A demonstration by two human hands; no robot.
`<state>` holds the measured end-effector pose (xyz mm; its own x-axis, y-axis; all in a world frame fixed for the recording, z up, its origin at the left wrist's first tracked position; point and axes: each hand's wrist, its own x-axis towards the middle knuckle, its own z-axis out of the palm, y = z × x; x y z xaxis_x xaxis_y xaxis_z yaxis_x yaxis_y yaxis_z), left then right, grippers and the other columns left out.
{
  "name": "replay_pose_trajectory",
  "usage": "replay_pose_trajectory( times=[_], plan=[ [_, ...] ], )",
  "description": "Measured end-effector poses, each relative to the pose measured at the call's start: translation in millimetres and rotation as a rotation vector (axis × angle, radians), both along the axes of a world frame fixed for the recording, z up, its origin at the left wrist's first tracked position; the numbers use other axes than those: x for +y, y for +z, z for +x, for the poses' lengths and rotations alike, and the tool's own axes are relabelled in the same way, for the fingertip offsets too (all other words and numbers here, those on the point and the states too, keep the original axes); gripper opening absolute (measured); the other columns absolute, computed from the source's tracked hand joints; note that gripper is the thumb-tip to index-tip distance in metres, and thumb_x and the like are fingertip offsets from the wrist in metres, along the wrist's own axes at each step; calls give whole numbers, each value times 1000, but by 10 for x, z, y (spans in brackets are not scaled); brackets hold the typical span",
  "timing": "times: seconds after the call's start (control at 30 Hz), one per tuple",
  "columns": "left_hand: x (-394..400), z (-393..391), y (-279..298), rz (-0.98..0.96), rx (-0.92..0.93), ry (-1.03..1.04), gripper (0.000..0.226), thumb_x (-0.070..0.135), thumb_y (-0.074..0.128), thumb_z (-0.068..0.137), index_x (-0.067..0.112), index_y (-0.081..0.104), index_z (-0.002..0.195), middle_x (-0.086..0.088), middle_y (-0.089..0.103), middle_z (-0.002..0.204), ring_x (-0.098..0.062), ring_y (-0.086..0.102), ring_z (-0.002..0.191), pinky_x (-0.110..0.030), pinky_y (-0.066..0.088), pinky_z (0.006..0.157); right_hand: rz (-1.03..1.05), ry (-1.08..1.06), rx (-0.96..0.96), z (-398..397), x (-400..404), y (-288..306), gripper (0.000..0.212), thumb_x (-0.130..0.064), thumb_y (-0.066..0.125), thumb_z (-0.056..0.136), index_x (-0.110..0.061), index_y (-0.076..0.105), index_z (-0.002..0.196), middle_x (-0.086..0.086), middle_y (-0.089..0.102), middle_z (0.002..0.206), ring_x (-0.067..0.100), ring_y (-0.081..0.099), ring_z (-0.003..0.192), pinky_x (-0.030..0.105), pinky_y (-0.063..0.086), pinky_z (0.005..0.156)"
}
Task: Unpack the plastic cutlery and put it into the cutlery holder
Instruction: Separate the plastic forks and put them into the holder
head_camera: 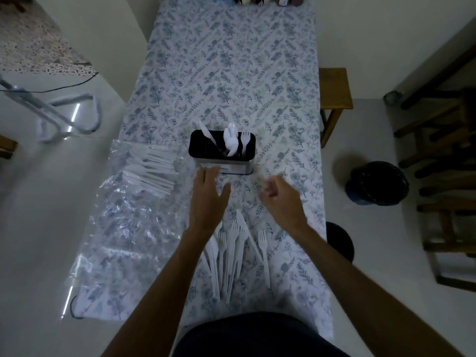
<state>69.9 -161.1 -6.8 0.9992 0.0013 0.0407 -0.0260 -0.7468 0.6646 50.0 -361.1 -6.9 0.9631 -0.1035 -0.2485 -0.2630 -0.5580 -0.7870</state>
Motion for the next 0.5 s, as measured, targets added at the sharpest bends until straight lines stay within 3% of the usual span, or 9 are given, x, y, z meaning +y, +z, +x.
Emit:
replay_pose_trajectory(
  times=[0.1,0.17,0.33,0.4,0.5],
  plan=[
    [88,-508,-163,-62,187,-17,39,24,68,96,13,55,131,-8,54,127,-8,58,95,-20,53,83,-127,-6,286,-829,9,-388,29,-33,75,87,-21,50,88,-5,55,80,15,56,72,25,42,57],
    [144,-793,-251,-106,294,-13,33,23,69,96,14,59,125,-5,58,120,-2,56,87,-11,47,73,-157,-21,405,-1290,33,-562,32,-34,78,84,-21,48,84,-6,51,75,14,52,69,23,36,54],
    [245,-1209,-377,-238,463,-88,22,25,66,98,14,65,118,4,66,106,1,62,88,-7,49,71,-281,-62,446,-1685,152,-655,26,-24,73,87,-20,49,78,-5,55,73,15,56,72,24,38,61],
    [256,-1306,-433,-273,552,-148,20,28,66,98,17,67,115,6,68,103,-1,64,89,-9,49,72,-282,-129,450,-1663,244,-610,24,-22,73,85,-17,51,78,-3,56,73,17,59,74,25,40,65],
    [279,-1356,-521,-349,651,-196,16,30,67,97,21,67,110,7,69,99,-11,70,89,-26,58,77,-296,-241,380,-1656,395,-500,24,-24,77,82,-12,56,80,-2,59,72,19,62,72,28,44,62]
  ],
)
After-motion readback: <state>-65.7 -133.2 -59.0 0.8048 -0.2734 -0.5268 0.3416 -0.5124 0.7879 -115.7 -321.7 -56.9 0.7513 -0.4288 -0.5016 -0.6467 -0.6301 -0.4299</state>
